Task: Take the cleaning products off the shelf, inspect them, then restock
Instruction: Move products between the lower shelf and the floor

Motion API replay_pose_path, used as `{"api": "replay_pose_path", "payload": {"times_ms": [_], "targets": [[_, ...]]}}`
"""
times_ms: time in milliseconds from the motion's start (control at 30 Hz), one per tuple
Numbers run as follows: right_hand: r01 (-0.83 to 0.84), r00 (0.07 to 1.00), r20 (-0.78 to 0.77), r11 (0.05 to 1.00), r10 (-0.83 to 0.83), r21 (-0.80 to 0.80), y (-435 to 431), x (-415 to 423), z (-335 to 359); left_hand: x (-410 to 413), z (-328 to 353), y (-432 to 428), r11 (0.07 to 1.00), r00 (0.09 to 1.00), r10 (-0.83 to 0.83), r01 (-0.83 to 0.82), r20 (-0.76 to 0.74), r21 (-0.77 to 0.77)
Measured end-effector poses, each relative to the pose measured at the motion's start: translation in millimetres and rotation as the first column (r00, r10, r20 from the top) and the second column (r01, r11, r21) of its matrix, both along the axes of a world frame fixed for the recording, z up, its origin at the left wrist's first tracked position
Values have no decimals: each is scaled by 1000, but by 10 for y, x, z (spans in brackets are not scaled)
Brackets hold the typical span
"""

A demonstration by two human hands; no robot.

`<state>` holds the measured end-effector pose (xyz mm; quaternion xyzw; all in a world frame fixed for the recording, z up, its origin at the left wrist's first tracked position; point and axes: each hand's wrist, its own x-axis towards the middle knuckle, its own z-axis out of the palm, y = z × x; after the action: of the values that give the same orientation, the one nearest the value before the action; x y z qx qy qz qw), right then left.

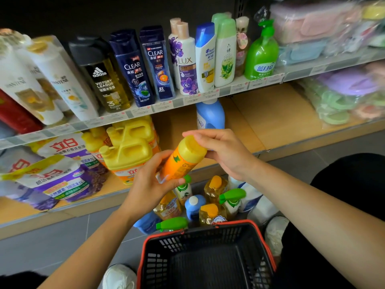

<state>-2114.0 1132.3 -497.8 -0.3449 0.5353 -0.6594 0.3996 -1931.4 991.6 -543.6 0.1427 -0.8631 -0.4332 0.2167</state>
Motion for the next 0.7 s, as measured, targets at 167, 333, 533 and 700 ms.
{"api": "replay_pose_path", "payload": {"times_ms": [167, 333, 533, 700], "targets": [[-86, 996, 9, 993, 87, -78, 7, 32, 8, -1, 9, -11, 998, 999, 12, -8, -49, 68], [-97, 994, -65, 991, 91, -91, -2, 59, 27, 18, 0, -2, 998, 999, 4, -2, -43, 55], [-39, 887, -459, 999, 49, 31, -39, 31, 6, 111, -1, -48, 1000, 998, 1, -2, 62, 9], [-58, 969, -240, 998, 60, 16, -128, 81, -16, 256, 35, -130, 997, 993, -6, -4, 119, 79]]}}
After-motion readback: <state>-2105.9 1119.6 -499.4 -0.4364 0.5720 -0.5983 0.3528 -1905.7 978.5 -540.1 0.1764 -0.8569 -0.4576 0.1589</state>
